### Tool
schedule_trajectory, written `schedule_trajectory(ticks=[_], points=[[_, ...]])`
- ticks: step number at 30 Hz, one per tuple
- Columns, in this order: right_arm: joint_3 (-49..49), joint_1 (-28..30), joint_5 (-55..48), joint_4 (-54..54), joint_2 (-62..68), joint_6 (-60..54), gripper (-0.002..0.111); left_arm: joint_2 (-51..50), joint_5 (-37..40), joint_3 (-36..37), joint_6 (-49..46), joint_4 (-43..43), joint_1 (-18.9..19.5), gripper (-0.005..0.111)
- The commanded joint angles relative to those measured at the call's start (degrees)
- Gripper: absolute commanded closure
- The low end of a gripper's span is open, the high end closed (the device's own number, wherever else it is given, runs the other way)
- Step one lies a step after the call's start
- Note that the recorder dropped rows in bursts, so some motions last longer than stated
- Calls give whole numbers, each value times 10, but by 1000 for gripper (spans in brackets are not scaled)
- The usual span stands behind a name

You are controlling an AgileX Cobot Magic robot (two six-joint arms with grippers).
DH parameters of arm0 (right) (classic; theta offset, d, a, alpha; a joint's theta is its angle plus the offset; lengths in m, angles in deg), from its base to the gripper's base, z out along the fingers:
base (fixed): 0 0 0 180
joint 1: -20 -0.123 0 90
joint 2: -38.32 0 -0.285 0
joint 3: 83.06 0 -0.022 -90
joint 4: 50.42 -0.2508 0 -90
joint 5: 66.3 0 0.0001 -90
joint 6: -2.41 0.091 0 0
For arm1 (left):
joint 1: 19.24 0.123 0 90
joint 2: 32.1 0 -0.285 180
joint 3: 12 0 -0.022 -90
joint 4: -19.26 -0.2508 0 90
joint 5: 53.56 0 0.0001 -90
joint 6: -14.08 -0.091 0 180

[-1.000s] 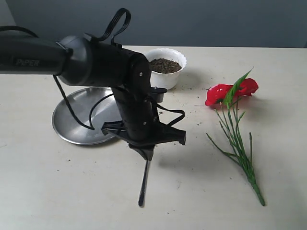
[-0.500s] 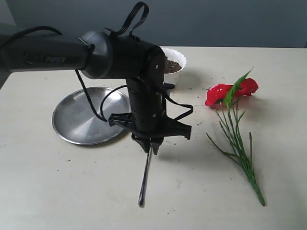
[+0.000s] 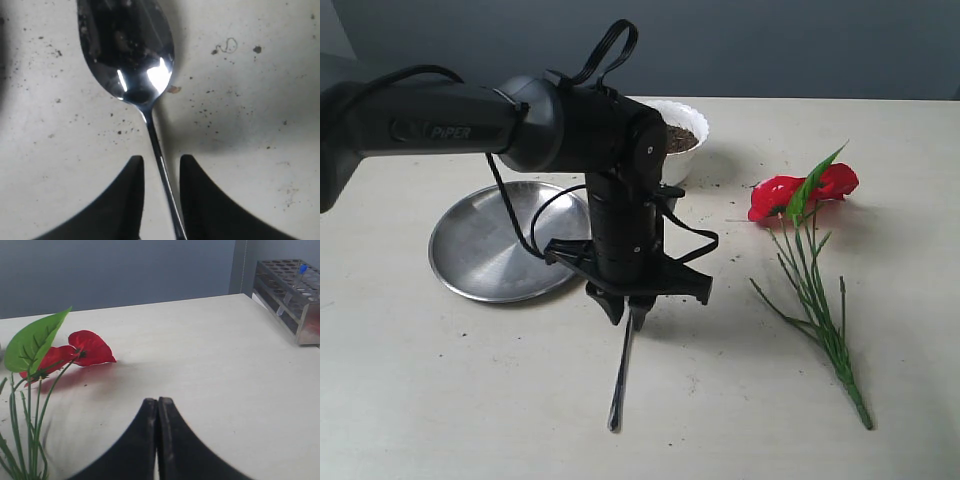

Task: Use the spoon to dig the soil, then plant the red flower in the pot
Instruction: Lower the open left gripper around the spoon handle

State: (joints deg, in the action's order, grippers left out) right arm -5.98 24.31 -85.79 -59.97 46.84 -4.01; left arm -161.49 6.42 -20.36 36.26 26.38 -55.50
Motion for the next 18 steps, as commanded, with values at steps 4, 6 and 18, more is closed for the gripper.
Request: schedule_trajectory(ticks=[4, 6, 18], points=[[1, 2, 3, 0, -2, 0, 109, -1, 10, -2, -2, -2, -3, 81], [1, 2, 3, 0, -2, 0, 109, -1, 10, -2, -2, 1, -3, 81], [1, 2, 3, 0, -2, 0, 109, -1, 10, 6, -2, 6, -4, 81]])
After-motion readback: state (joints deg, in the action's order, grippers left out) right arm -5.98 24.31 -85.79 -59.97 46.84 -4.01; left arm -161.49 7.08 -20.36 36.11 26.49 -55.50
